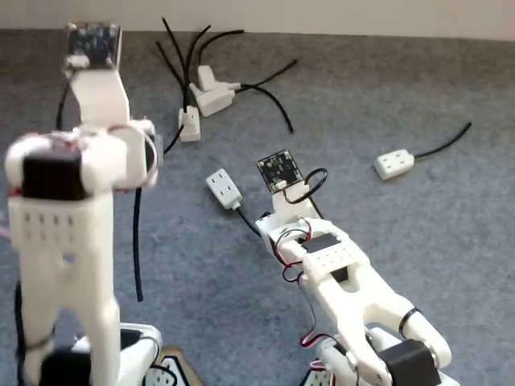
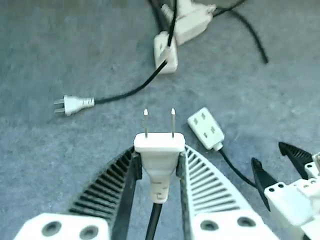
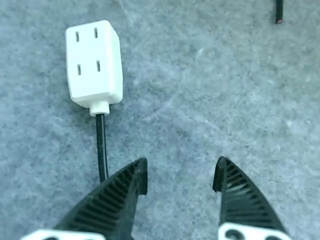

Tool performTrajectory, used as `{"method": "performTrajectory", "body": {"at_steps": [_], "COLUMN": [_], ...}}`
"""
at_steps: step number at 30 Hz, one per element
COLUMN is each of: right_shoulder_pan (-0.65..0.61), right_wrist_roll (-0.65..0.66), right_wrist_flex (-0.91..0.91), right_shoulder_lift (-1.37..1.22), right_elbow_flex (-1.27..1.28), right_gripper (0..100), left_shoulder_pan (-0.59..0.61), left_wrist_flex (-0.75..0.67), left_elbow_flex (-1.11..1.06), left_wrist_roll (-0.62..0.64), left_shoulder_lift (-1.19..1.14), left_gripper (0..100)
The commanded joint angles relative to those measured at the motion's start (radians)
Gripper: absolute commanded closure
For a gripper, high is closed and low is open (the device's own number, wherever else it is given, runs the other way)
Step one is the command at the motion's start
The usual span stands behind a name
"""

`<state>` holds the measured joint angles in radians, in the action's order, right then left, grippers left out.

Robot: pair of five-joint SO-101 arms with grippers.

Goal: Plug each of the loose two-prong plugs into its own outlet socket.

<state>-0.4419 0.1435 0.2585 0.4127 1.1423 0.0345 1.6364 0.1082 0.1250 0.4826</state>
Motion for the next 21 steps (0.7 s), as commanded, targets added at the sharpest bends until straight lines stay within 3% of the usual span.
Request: {"method": "performTrajectory", "body": {"at_steps": [1,13,21], "right_shoulder_pan": [-0.004,0.084,0.090], "right_wrist_roll": [-0.003,-0.008,-0.009], "right_wrist_flex": [-0.021,-0.016,0.237], "right_shoulder_lift": [0.039,0.042,0.228], "right_elbow_flex": [-0.002,-0.044,-0.194], "right_gripper": [77.7,77.8,77.9], "left_shoulder_pan": [-0.022,-0.051,-0.105], "left_wrist_flex": [-0.270,-1.069,-1.478], "left_elbow_flex": [-0.343,-1.228,-1.649], "left_wrist_roll": [-0.006,0.002,-0.003], "left_shoulder_lift": [0.288,0.909,1.302], "left_gripper": [99,99,99]}}
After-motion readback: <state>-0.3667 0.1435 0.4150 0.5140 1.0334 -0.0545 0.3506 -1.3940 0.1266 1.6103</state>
